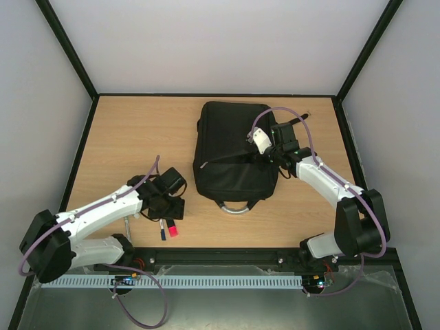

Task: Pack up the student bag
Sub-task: Adjust the stationery at the center of the board.

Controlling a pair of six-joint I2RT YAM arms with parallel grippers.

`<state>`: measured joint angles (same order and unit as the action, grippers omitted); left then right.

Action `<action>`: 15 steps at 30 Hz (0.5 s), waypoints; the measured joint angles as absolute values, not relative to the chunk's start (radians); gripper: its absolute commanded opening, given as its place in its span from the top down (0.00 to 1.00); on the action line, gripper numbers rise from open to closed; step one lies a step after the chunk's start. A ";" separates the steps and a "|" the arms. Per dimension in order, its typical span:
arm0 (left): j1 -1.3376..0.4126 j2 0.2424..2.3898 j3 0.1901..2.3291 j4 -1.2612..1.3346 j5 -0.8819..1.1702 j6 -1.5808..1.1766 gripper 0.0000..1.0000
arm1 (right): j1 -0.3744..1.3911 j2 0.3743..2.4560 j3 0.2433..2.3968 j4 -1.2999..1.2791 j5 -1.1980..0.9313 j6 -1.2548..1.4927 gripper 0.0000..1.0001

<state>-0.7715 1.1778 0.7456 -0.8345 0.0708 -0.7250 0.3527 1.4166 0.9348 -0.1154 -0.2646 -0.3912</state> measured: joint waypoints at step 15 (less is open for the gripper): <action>-0.771 1.253 0.696 -0.847 0.108 -0.763 0.49 | 0.346 1.417 0.935 -0.115 -0.274 -0.391 0.99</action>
